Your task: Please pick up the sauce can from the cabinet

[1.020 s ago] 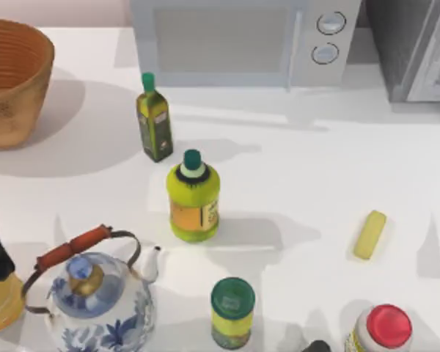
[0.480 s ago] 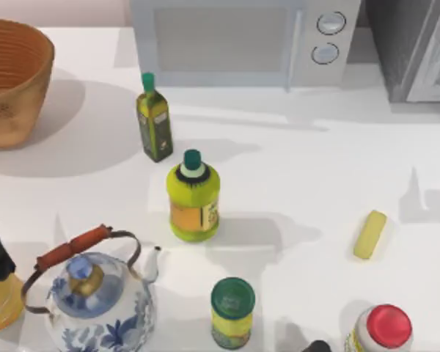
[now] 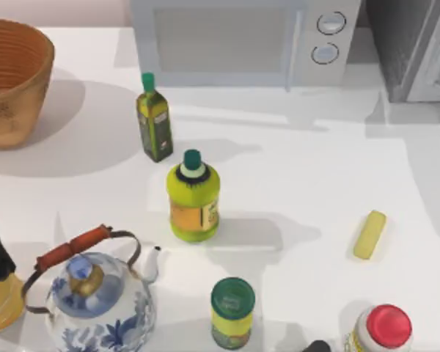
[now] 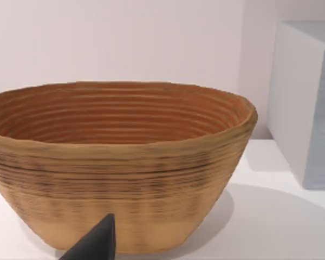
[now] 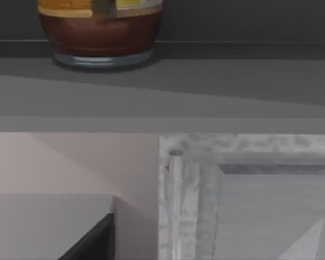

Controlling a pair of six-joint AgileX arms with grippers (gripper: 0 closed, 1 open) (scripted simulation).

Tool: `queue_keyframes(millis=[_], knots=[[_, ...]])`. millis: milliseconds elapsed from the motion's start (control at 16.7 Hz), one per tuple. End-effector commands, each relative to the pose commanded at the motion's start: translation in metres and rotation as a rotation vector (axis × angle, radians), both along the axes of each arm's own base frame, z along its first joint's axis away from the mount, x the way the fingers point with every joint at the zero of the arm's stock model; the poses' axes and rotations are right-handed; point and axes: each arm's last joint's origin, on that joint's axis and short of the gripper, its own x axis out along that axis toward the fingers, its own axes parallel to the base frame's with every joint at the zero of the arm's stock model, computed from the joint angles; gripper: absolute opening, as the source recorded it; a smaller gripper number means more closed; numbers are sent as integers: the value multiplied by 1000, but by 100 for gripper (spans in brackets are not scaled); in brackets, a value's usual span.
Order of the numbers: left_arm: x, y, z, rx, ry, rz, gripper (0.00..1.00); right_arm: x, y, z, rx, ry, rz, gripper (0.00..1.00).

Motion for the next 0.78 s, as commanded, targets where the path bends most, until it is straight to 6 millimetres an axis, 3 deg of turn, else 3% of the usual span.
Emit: queue_keyframes(millis=[180,360,780], knots=[[0,0,0,0,0,0,100,28,10,35,2,-14,1,100],[0,0,0,0,0,0,100,49,17,55,4,-23,3,100],[0,0,0,0,0,0,100,56,19,61,6,-28,0,100]])
